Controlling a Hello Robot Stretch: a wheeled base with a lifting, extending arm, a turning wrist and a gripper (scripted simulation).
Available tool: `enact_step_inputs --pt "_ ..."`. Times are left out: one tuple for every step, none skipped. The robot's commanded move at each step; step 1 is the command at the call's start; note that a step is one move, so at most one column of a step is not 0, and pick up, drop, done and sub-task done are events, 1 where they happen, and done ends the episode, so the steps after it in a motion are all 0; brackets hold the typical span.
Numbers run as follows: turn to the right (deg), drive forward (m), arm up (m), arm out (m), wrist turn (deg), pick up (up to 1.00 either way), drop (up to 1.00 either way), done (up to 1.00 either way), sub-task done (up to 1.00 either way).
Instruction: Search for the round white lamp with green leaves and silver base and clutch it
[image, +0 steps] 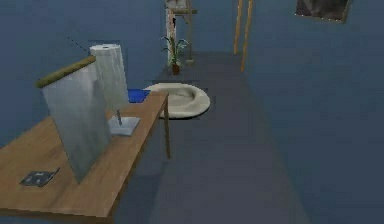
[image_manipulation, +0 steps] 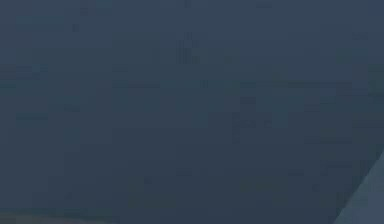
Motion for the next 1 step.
enact_step_inputs --pt "-3.0 0.00 0.00 0.00 0.0 0.00 0.00 0.00 0.00"
